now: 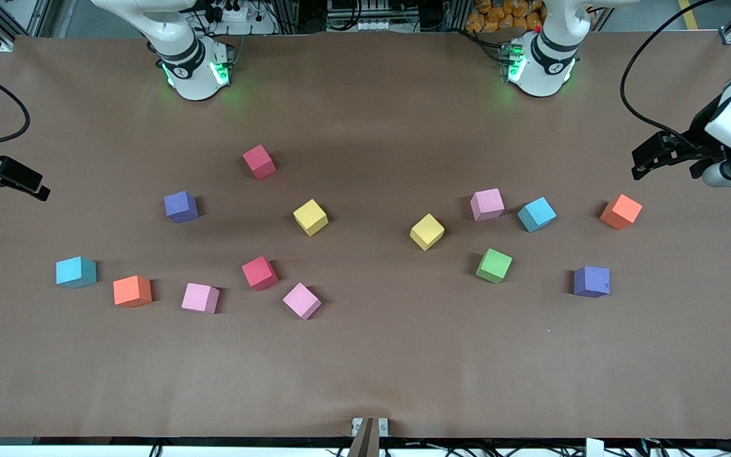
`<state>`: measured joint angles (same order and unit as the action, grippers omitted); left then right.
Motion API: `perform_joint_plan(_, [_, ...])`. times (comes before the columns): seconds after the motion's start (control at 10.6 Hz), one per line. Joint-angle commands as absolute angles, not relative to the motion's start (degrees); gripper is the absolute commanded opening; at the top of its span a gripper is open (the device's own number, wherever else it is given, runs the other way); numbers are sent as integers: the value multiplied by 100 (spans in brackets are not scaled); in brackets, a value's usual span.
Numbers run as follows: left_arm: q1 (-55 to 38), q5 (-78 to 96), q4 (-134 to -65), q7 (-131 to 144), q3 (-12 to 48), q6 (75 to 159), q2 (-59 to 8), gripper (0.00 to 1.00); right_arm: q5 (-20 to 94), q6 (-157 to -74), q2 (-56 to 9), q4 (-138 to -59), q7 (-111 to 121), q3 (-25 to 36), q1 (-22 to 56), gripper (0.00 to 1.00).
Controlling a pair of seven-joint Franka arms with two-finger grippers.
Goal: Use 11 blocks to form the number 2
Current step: 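Reach the blue cube with the right gripper while the left gripper reaches pink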
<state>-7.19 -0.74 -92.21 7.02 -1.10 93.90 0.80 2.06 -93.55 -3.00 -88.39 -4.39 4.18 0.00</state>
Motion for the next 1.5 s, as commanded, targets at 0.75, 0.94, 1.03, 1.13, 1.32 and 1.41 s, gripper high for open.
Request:
perform_joint_plan(0.75, [-765, 35, -9982, 800, 333, 9780, -71, 100, 246, -9421, -675, -8797, -396, 431, 333, 100])
perform_joint_plan(0.94, [-756, 35, -10396, 1096, 526, 10097, -53, 100, 255, -9946, -904, -9191, -396, 378, 404, 100])
perform_joint_plan(1.03, [-756, 35, -10650, 1499, 693, 10325, -53, 100, 255, -10210, -975, -9437, -396, 334, 413, 100])
perform_joint_plan(1.13, [-730, 35, -10905, 1677, 877, 10623, -44, 100, 255, -10491, -967, -9822, -396, 334, 526, 100])
perform_joint_plan(1.32, [-764, 35, -11388, 1993, 949, 11115, -53, 100, 255, -10713, -967, -10509, -396, 334, 554, 100])
perform_joint_plan(1.41, [-756, 35, -11660, 2143, 1097, 11431, -70, 100, 255, -10731, -967, -10773, -396, 334, 589, 100])
